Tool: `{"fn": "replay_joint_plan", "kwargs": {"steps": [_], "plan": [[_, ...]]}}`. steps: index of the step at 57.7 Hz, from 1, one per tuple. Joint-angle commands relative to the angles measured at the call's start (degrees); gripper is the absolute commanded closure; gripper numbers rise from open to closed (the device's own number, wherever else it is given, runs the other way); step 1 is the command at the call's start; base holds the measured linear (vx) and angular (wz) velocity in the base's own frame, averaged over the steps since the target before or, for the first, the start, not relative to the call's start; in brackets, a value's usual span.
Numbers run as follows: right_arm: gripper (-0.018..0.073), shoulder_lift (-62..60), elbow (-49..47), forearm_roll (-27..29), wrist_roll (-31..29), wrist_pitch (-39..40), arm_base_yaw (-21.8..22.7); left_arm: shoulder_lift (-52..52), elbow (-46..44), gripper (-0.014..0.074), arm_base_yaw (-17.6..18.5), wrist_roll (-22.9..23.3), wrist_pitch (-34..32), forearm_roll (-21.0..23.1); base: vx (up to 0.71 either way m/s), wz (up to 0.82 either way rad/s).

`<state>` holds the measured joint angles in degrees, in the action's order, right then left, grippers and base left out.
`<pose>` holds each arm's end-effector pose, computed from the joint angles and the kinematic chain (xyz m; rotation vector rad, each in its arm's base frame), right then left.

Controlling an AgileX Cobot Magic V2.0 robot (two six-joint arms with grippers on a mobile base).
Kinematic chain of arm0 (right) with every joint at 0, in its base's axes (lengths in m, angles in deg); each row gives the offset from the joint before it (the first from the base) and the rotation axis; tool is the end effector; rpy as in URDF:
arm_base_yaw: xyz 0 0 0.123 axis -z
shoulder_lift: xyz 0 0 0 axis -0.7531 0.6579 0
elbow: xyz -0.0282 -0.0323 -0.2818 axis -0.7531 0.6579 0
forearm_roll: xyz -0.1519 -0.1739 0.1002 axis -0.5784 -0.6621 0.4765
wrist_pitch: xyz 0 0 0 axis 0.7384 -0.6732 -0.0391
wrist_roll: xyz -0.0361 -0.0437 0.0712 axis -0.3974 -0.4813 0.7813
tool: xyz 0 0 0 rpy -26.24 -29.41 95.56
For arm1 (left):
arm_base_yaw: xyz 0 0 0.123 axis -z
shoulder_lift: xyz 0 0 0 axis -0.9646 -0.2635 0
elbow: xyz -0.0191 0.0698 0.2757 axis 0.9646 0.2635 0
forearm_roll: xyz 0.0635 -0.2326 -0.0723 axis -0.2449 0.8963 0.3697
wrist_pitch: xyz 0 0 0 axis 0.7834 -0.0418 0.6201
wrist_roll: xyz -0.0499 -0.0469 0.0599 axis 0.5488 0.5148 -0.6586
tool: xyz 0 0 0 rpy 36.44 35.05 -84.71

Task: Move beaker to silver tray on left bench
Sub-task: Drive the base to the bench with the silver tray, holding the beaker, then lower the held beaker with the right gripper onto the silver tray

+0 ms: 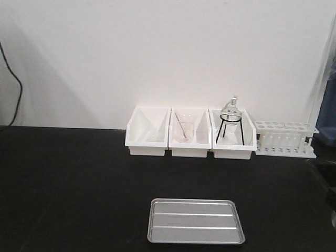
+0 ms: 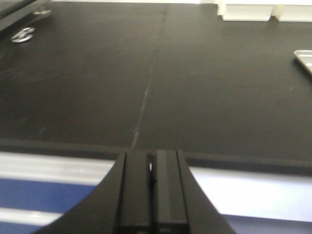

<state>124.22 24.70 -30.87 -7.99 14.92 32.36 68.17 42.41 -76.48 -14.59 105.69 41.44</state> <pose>0.1277 0.0304 0.3437 -0.1696 1.6359 0.1641 0.0530 0.0018 0.1722 -0.0344 1.8571 0.0206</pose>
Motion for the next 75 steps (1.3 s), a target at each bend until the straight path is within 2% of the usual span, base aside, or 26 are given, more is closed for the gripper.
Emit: {"fn": "replay_joint_plan", "kwargs": {"steps": [1, 58, 65, 75], "plan": [[0.0564, -0.02, -1.72, -0.6, -0.3, 4.2, 0.18, 0.93, 1.59, 0.0595, 0.28, 0.32, -4.46, 0.43, 0.25, -0.25], [0.0564, 0.25, -1.72, -0.36, -0.07, 5.15, 0.18, 0.93, 1.59, 0.0595, 0.28, 0.32, -4.46, 0.43, 0.09, -0.09], [0.0564, 4.67, -1.72, -0.54, -0.32, 15.07, 0.18, 0.93, 1.59, 0.0595, 0.28, 0.32, -4.46, 0.43, 0.0, 0.0], [0.0564, 24.01, -1.87, -0.33, -0.6, 39.21, 0.18, 0.93, 1.59, 0.0595, 0.28, 0.32, -4.46, 0.43, 0.0, 0.0]]}}
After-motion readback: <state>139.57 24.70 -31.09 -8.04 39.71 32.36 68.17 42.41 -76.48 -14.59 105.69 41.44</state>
